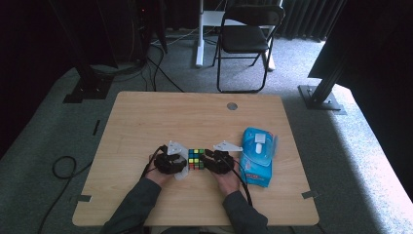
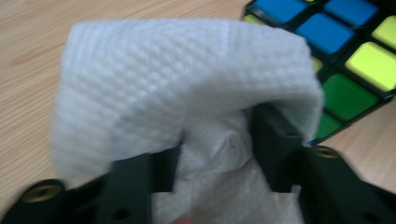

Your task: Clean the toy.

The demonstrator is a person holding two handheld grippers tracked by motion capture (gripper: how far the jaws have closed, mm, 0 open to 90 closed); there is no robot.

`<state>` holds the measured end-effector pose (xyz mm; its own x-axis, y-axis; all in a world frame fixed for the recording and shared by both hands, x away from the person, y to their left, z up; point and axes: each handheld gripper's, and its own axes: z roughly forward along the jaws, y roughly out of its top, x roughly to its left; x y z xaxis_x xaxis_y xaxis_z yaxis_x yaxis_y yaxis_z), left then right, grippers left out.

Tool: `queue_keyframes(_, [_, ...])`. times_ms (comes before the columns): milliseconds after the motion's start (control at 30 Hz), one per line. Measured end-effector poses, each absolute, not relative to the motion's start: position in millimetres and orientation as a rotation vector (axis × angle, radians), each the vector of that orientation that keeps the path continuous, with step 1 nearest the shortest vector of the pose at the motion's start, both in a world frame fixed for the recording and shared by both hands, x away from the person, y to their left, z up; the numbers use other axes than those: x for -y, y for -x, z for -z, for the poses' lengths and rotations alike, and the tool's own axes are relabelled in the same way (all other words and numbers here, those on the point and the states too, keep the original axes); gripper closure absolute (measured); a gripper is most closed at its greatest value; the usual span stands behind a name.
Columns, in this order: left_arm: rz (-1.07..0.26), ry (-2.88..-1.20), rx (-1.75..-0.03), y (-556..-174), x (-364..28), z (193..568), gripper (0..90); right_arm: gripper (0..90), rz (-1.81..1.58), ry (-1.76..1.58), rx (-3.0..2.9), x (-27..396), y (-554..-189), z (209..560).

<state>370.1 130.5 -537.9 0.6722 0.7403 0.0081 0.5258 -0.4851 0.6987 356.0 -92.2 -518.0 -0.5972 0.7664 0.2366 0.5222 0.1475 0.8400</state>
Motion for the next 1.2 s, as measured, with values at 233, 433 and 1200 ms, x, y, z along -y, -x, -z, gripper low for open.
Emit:
queue_keyframes(233, [-0.385, -2.206, -0.960, -369.1, -124.2, 536.9, 85.8, 61.5, -1.395, -1.215, -2.187, 90.8, -354.9, 516.2])
queue_keyframes(433, [-0.336, -2.142, -0.965, -365.4, -127.6, 533.7, 86.7, 63.9, -1.393, -1.200, -2.206, 93.5, -353.3, 515.2])
queue_keyframes(1200, [-0.319, -1.990, -1.027, -376.9, -129.8, 520.2, 86.3, 65.2, -1.444, -1.232, -2.229, 98.0, -356.8, 516.9])
